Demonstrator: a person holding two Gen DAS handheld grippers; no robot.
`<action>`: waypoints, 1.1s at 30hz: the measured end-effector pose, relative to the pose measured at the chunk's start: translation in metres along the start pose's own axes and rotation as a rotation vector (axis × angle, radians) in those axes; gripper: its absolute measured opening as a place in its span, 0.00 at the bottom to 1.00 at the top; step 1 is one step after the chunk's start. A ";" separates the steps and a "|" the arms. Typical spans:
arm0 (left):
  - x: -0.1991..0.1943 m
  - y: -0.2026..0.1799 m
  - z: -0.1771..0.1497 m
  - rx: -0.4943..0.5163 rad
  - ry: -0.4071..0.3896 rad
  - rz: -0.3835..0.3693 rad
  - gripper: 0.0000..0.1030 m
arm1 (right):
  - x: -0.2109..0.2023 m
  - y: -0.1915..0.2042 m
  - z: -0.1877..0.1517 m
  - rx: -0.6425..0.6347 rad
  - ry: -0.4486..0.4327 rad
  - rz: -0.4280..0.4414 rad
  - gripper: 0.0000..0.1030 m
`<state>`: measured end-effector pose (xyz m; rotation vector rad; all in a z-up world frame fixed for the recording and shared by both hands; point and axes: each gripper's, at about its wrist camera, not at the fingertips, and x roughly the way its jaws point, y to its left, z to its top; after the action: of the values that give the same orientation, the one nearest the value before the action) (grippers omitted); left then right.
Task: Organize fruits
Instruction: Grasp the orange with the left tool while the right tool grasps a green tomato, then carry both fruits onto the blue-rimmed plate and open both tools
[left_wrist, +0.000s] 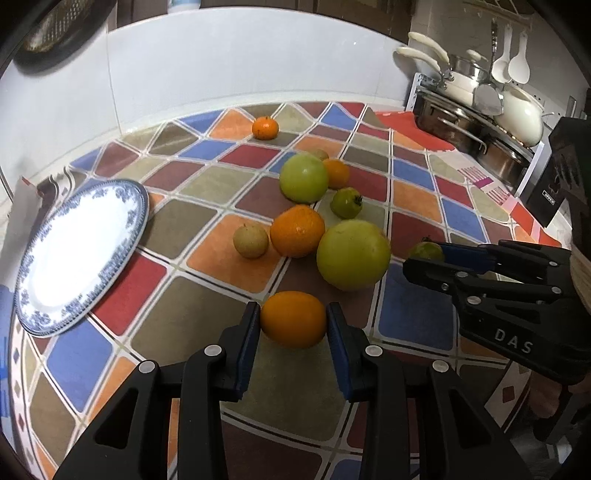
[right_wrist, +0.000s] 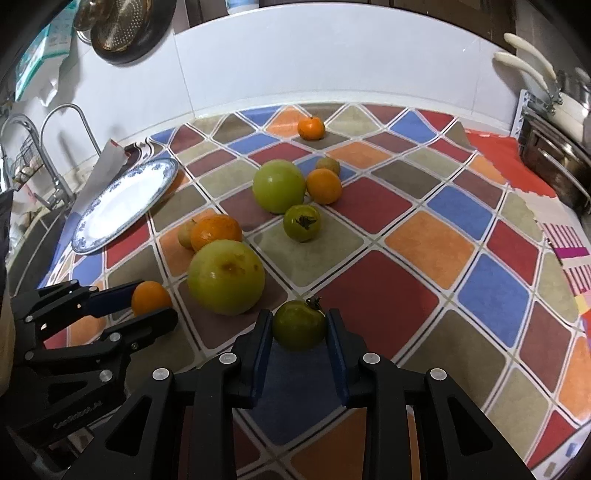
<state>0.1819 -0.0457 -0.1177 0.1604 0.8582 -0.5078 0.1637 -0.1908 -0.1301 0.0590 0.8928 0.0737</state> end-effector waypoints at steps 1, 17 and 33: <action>-0.004 0.000 0.001 0.005 -0.010 -0.001 0.35 | -0.003 0.001 0.001 -0.002 -0.005 -0.001 0.29; -0.073 0.042 0.026 -0.032 -0.183 0.048 0.35 | -0.058 0.059 0.045 -0.096 -0.183 0.065 0.29; -0.099 0.138 0.038 -0.072 -0.268 0.186 0.35 | -0.032 0.143 0.096 -0.150 -0.239 0.179 0.29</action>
<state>0.2216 0.0974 -0.0276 0.1025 0.5920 -0.3145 0.2130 -0.0528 -0.0332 0.0068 0.6391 0.2946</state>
